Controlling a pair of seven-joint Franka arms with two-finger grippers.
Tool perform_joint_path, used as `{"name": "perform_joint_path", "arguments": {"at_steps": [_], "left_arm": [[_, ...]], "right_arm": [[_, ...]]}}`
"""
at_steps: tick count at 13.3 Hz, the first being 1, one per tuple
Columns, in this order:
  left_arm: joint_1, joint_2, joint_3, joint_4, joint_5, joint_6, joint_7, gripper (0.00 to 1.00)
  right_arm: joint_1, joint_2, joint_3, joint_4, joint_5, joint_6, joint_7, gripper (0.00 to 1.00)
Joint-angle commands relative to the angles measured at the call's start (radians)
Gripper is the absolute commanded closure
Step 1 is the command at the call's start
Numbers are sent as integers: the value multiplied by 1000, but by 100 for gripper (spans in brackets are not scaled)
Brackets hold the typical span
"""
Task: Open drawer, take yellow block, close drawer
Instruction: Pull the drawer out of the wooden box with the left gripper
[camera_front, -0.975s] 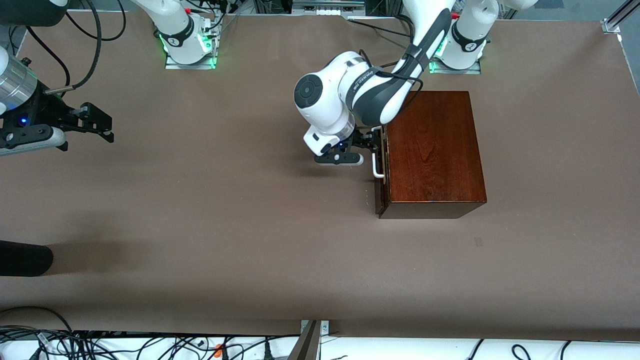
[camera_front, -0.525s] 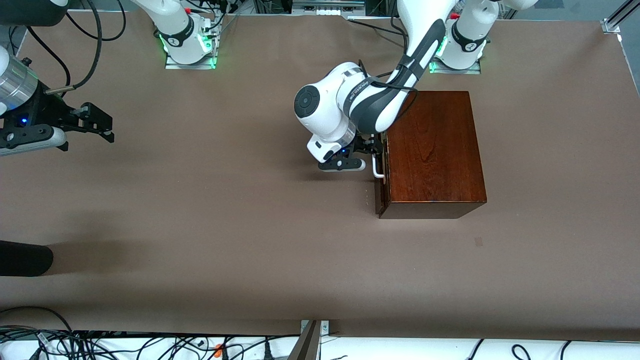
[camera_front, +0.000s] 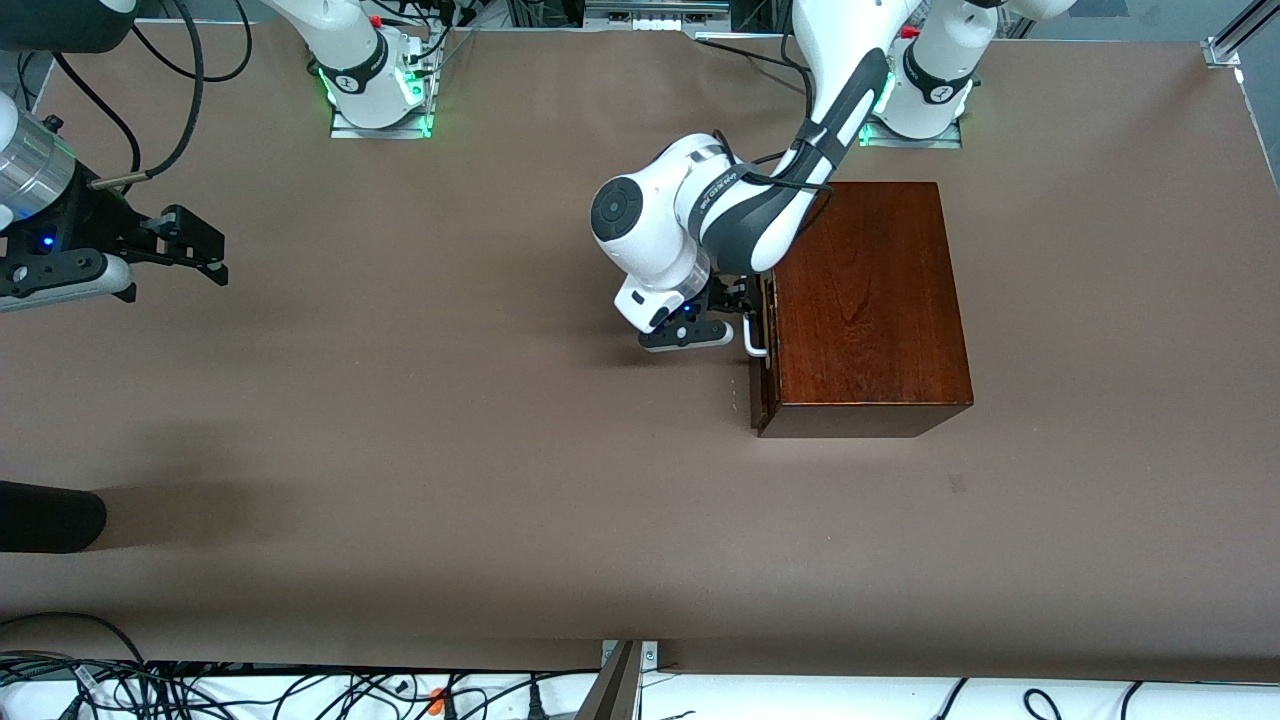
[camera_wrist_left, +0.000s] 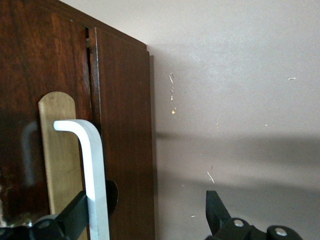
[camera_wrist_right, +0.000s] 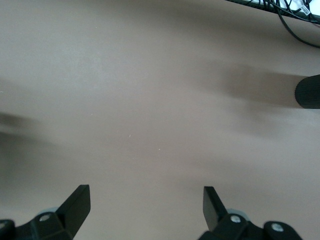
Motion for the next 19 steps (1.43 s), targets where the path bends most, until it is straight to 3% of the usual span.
{"name": "perform_joint_path", "arguments": {"at_steps": [1, 4, 9, 19], "left_arm": [[-10, 5, -9, 1, -1, 73, -27, 0], [-22, 14, -9, 6, -114, 155, -28, 0], [-59, 23, -9, 12, -181, 234, -33, 0], [-117, 34, -9, 38, -225, 276, -19, 0]], "right_arm": [[-5, 10, -2, 22, -9, -19, -10, 0], [-1, 10, -1, 22, -9, -21, -8, 0], [-7, 10, -4, 22, -8, -21, -10, 0], [-11, 10, -5, 20, -6, -21, -10, 0]]}}
